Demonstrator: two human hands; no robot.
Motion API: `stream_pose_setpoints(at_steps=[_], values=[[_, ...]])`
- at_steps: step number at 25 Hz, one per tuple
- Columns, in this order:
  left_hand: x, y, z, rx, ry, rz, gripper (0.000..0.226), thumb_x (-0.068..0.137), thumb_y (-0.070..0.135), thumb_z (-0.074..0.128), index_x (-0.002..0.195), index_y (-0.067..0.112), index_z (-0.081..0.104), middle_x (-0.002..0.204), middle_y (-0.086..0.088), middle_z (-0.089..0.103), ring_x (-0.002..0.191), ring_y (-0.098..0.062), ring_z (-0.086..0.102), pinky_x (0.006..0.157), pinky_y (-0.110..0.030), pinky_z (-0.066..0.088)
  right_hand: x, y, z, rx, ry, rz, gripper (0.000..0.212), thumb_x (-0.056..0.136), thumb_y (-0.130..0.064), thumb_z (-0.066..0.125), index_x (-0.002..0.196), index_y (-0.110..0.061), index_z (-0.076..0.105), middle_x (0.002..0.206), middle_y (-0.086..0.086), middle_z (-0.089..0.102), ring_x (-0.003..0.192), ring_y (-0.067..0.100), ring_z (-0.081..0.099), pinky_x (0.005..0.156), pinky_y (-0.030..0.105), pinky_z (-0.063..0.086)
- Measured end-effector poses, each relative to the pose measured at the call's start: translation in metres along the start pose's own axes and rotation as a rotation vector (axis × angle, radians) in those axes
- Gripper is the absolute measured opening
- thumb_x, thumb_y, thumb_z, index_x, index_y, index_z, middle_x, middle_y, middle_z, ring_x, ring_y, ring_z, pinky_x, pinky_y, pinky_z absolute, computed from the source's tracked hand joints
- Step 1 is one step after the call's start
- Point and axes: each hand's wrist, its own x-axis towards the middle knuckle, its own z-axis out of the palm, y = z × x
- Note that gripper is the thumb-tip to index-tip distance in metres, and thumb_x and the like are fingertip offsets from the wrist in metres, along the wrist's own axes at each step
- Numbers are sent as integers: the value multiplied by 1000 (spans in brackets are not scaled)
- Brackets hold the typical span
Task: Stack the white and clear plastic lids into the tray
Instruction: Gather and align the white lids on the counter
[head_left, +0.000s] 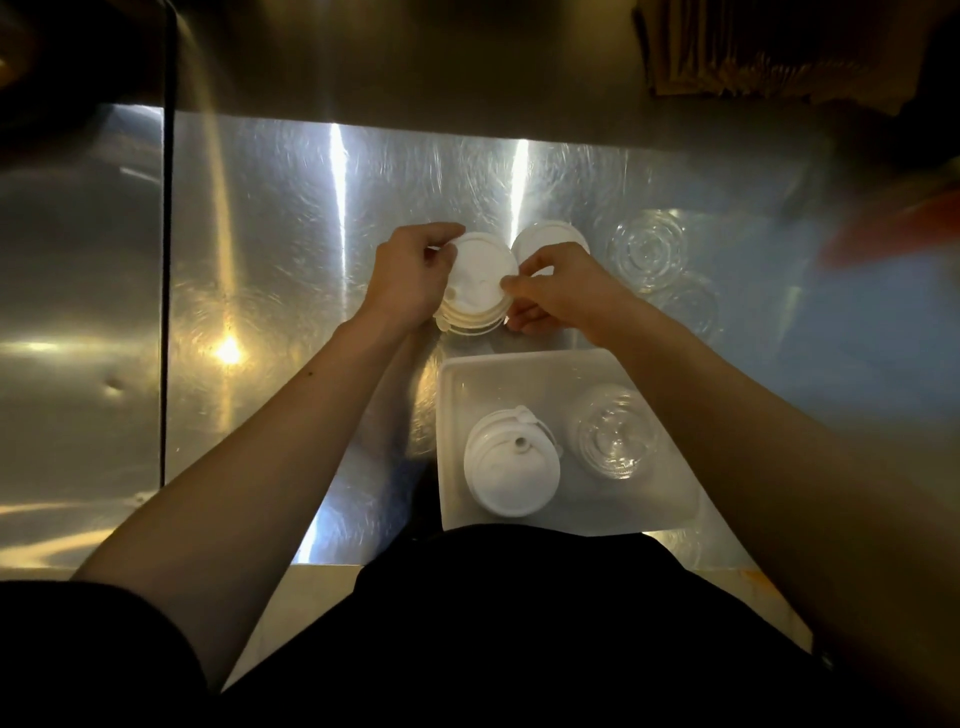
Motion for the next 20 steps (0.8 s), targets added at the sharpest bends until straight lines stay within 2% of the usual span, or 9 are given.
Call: stream_pose_setpoints(at_steps=[5, 8, 10, 12, 15, 17, 20], values=[[2, -3, 6, 1, -28, -22, 33, 94, 13, 54, 125, 16, 64, 128, -2, 66, 115, -13, 61, 93, -13, 40, 5, 2, 1, -95, -20, 22, 34, 91, -13, 67, 119, -1, 53, 81, 20, 71, 80, 35, 74, 75, 43, 63], [2, -4, 10, -10, -20, -32, 32, 95, 12, 54, 126, 14, 64, 128, -3, 65, 113, -12, 61, 79, -1, 41, 8, 3, 3, -131, 2, 14, 31, 91, -12, 67, 117, -2, 53, 81, 22, 71, 82, 37, 75, 77, 47, 63], [2, -5, 12, 4, -15, -25, 33, 95, 11, 54, 126, 13, 63, 129, -3, 65, 115, -14, 61, 78, 1, 40, 11, 5, 3, -176, 16, -13, 23, 90, -13, 67, 108, -5, 57, 81, 23, 73, 79, 36, 75, 77, 50, 62], [1, -6, 13, 11, -21, -28, 33, 94, 11, 54, 127, 13, 63, 129, -4, 65, 114, -15, 61, 83, -3, 41, 11, 7, 4, -284, 47, -64, 15, 89, -15, 68, 99, -7, 61, 82, 22, 74, 78, 35, 75, 79, 49, 62], [1, -8, 14, 18, -31, -42, 34, 93, 11, 56, 126, 14, 63, 128, -3, 65, 113, -14, 61, 89, -10, 40, 12, 10, 8, -543, 104, -159, 23, 86, -19, 67, 100, -1, 66, 88, 20, 73, 86, 34, 71, 85, 43, 58], [1, -9, 14, 24, -38, -35, 34, 93, 11, 56, 126, 14, 63, 128, -3, 65, 113, -14, 61, 87, -7, 38, 11, 11, 11, -577, 101, -160, 24, 85, -20, 67, 99, 0, 65, 89, 19, 71, 88, 34, 70, 85, 40, 58], [1, -10, 13, 23, -44, -44, 34, 93, 11, 56, 126, 14, 63, 127, -3, 65, 110, -11, 61, 86, -9, 39, 11, 11, 13, -546, 104, -151, 28, 85, -19, 68, 106, -1, 64, 94, 20, 71, 88, 35, 69, 86, 43, 58]])
